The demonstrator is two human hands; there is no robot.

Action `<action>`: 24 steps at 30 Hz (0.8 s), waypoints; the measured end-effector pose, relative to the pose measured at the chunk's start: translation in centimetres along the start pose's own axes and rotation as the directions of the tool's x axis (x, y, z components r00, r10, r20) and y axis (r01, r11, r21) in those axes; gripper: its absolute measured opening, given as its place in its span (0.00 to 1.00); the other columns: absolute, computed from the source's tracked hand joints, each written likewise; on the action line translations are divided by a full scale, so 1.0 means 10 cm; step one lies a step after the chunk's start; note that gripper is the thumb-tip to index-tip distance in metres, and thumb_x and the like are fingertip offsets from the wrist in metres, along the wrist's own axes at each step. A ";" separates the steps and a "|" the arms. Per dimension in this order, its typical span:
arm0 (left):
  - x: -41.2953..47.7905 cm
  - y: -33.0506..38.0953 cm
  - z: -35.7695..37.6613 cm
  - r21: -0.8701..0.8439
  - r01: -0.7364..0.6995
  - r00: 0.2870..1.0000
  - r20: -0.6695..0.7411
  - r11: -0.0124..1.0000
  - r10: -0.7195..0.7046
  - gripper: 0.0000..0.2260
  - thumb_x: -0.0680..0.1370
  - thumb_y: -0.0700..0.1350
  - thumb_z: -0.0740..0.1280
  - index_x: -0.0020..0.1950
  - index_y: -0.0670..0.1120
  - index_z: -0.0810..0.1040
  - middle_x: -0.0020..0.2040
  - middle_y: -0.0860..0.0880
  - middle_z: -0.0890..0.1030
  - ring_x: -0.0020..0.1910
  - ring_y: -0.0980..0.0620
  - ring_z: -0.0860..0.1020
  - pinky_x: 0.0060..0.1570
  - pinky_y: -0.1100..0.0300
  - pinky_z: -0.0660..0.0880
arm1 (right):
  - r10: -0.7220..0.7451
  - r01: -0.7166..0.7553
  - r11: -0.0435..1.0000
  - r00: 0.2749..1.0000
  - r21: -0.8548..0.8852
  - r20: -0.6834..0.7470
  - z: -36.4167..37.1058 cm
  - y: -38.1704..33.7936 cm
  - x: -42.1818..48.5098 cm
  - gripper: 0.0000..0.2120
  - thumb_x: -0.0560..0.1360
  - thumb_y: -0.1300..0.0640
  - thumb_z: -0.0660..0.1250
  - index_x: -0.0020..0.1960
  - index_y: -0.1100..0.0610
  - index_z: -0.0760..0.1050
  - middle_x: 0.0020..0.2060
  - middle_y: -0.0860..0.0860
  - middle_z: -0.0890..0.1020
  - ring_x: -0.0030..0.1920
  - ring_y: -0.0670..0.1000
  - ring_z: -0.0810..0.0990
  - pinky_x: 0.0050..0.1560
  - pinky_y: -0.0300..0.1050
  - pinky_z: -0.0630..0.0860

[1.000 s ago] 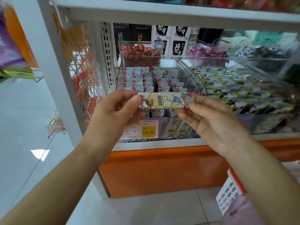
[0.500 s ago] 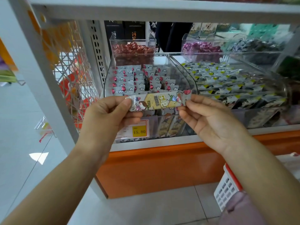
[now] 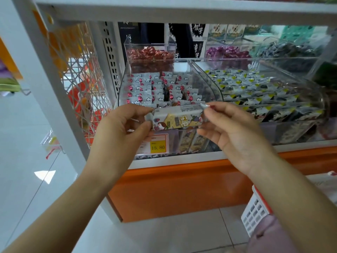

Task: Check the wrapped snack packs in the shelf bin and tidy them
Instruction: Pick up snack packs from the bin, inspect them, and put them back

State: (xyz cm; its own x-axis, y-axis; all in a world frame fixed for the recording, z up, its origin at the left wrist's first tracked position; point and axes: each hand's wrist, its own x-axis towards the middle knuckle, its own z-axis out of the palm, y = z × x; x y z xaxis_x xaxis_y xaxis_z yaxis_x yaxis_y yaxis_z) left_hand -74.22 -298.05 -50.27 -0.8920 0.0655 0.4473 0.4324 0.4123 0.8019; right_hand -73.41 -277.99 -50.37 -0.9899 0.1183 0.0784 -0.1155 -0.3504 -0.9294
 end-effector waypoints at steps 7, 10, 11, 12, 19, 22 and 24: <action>0.01 -0.03 0.00 -0.145 0.138 0.990 -0.015 0.980 -0.142 0.08 0.78 0.41 0.63 0.39 0.46 0.75 0.29 0.52 0.80 0.29 0.56 0.79 0.35 0.61 0.80 | 0.049 -0.047 0.998 0.998 0.043 -0.038 0.02 0.04 0.01 0.10 0.72 0.73 0.64 0.37 0.60 0.76 0.31 0.52 0.82 0.33 0.48 0.83 0.35 0.38 0.79; 0.02 -0.04 0.02 -0.304 0.265 0.964 0.090 0.915 -0.249 0.08 0.80 0.41 0.60 0.41 0.43 0.73 0.31 0.49 0.82 0.31 0.52 0.81 0.32 0.61 0.79 | 0.028 -0.029 1.000 0.998 -0.009 -0.052 0.02 0.08 0.02 0.12 0.71 0.75 0.63 0.35 0.60 0.75 0.32 0.53 0.82 0.34 0.49 0.83 0.35 0.38 0.79; 0.03 -0.03 0.03 -0.378 0.308 0.951 0.130 0.873 -0.279 0.08 0.80 0.42 0.59 0.42 0.43 0.73 0.32 0.47 0.82 0.32 0.50 0.82 0.33 0.62 0.79 | 0.004 -0.007 0.999 0.999 -0.050 -0.053 0.01 0.08 0.03 0.12 0.71 0.75 0.63 0.36 0.60 0.75 0.32 0.53 0.82 0.35 0.50 0.84 0.37 0.38 0.79; 0.03 -0.02 0.03 -0.460 0.346 0.938 0.170 0.818 -0.301 0.08 0.80 0.42 0.59 0.43 0.42 0.73 0.33 0.46 0.83 0.34 0.49 0.83 0.33 0.62 0.79 | -0.026 0.021 0.996 0.998 -0.092 -0.053 0.01 0.08 0.03 0.12 0.71 0.75 0.63 0.37 0.60 0.74 0.32 0.52 0.83 0.36 0.50 0.84 0.38 0.39 0.80; 0.03 0.01 -0.03 -0.419 0.281 0.956 0.203 0.863 -0.212 0.20 0.64 0.51 0.69 0.52 0.41 0.74 0.43 0.44 0.84 0.39 0.48 0.84 0.36 0.63 0.79 | -0.084 0.084 0.981 0.996 -0.177 0.005 0.01 0.06 0.02 0.11 0.75 0.71 0.60 0.38 0.60 0.75 0.37 0.54 0.85 0.42 0.54 0.85 0.41 0.43 0.81; 0.01 0.02 -0.01 -0.366 0.267 0.954 0.233 0.892 -0.189 0.21 0.66 0.46 0.69 0.58 0.47 0.75 0.49 0.47 0.82 0.42 0.51 0.84 0.38 0.66 0.79 | -0.092 0.121 0.926 0.991 -0.359 0.098 0.01 0.07 -0.02 0.05 0.75 0.59 0.65 0.48 0.54 0.79 0.44 0.50 0.85 0.47 0.49 0.83 0.44 0.41 0.80; 0.00 0.01 0.00 -0.321 0.254 0.950 0.258 0.912 -0.174 0.19 0.69 0.43 0.69 0.60 0.49 0.75 0.50 0.51 0.82 0.44 0.54 0.83 0.40 0.67 0.78 | -0.140 0.205 0.809 0.978 -0.551 0.157 0.02 0.09 -0.03 0.07 0.74 0.55 0.67 0.50 0.48 0.81 0.45 0.44 0.84 0.47 0.42 0.81 0.45 0.35 0.77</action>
State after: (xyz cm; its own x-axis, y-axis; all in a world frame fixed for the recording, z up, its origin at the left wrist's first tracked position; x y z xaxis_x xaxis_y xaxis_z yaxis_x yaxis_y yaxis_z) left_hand -74.14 -297.99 -50.17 -0.9570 0.2249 0.1833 0.2100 0.1011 0.9725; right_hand -73.20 -278.52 -51.20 -0.9644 0.0185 0.2637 -0.2507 0.2525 -0.9346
